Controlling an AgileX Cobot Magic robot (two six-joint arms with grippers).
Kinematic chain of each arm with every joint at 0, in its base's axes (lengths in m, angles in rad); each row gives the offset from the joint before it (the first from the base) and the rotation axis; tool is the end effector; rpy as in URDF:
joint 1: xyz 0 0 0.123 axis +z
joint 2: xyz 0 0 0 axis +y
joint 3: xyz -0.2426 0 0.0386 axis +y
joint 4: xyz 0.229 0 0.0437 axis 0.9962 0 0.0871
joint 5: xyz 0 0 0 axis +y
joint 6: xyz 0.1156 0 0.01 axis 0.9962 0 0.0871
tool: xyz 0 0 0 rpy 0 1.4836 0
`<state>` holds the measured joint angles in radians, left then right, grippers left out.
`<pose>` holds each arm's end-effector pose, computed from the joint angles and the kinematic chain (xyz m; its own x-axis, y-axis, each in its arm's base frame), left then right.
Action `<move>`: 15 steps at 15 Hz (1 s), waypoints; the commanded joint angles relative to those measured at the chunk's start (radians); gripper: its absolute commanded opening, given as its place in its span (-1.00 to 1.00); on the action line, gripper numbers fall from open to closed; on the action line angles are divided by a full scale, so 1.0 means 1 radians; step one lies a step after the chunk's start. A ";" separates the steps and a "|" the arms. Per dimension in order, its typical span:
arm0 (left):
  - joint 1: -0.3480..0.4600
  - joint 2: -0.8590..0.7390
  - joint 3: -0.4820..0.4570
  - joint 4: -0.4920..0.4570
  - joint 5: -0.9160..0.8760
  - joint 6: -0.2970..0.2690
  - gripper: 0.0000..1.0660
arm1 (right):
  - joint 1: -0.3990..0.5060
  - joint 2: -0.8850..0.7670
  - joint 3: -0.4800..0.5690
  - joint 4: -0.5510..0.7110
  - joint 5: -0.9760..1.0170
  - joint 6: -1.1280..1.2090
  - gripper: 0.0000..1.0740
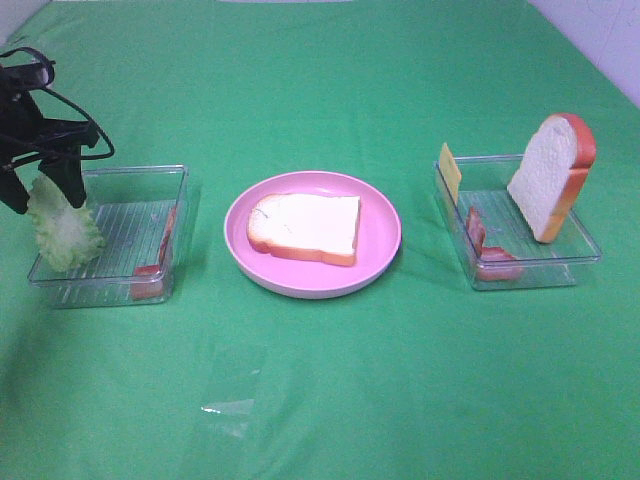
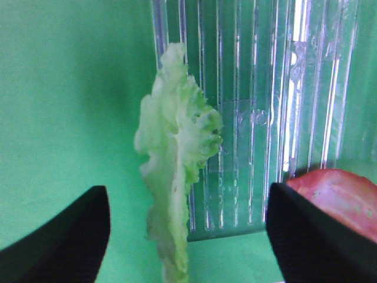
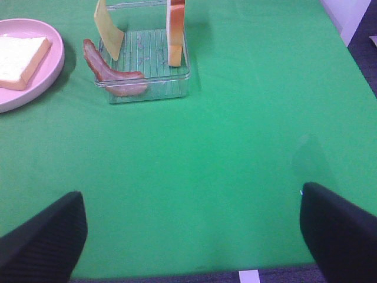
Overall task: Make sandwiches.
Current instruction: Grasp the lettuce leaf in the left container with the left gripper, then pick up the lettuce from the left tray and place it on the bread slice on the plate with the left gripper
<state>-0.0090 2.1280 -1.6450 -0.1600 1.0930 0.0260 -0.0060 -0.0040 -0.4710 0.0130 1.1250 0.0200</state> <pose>0.3939 -0.0200 0.1264 -0.9960 -0.0386 -0.0803 -0.0267 0.9891 -0.1450 0.0390 0.0011 0.2422 -0.5334 0.0288 -0.8453 0.0097 0.9996 0.0279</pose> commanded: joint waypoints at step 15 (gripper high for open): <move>0.000 -0.042 -0.123 -0.196 0.063 -0.026 -1.00 | -0.004 -0.026 0.006 -0.004 -0.001 0.007 0.80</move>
<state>-0.0090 2.0970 -1.7610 -0.3360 1.1370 0.0000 -0.0060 -0.0040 -0.4710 0.0130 1.1250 0.0200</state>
